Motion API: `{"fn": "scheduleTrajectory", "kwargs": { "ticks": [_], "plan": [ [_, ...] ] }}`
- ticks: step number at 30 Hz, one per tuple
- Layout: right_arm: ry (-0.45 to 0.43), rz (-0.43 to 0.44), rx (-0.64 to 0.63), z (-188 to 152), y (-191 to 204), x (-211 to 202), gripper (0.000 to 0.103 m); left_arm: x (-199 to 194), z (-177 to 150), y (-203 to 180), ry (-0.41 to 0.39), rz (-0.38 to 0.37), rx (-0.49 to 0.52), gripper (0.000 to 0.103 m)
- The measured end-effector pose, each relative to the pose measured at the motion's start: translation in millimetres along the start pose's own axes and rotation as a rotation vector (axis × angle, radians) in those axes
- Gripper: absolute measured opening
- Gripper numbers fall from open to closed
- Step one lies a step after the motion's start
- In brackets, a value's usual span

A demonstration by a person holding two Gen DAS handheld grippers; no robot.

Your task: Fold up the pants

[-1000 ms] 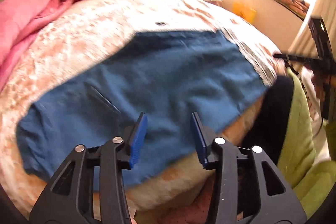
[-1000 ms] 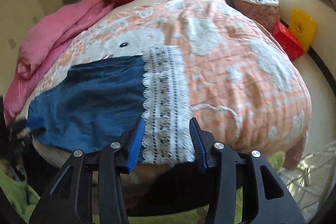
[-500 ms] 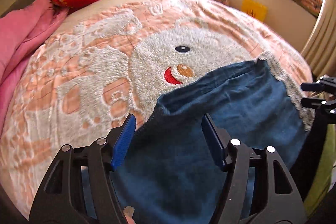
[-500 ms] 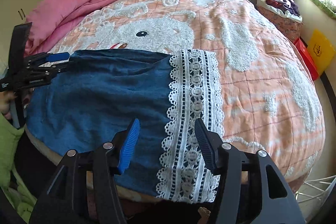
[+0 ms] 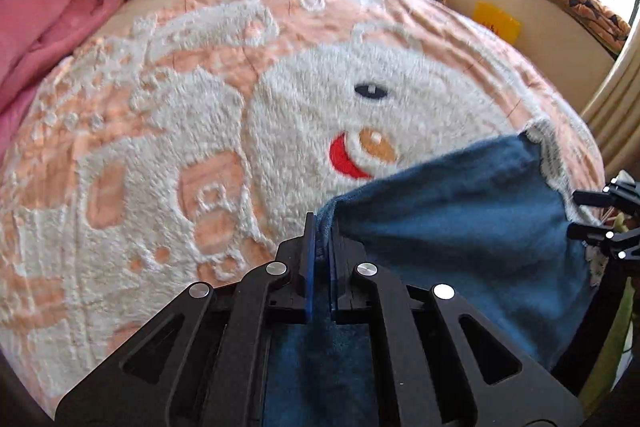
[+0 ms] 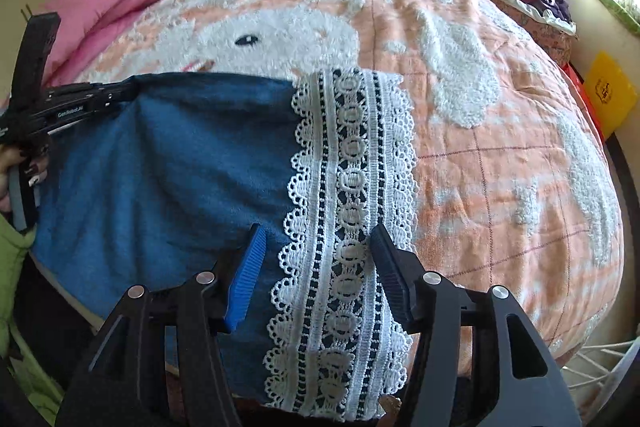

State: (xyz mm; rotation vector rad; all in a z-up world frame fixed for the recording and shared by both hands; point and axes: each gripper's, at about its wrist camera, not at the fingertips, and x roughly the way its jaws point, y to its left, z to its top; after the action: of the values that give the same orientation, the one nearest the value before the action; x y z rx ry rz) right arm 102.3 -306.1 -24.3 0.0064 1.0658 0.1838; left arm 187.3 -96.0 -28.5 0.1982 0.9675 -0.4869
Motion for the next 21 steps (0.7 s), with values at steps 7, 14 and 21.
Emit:
{"fn": "scheduleTrajectory", "kwargs": {
  "ticks": [7,14,21],
  "plan": [
    [-0.143,-0.001,0.078,37.8,-32.4,-24.0,0.053,-3.9,-4.7,3.8,-0.021,-0.031,-0.024,0.002],
    [-0.043,0.116,0.155,67.8,-62.0,29.5,0.054,-2.2,-12.2,2.1,-0.012,-0.037,-0.035,0.020],
    [-0.111,0.272,0.232,56.6,-68.1,22.0,0.016,-9.5,-10.6,-2.0,-0.027,0.005,-0.039,0.005]
  ]
}}
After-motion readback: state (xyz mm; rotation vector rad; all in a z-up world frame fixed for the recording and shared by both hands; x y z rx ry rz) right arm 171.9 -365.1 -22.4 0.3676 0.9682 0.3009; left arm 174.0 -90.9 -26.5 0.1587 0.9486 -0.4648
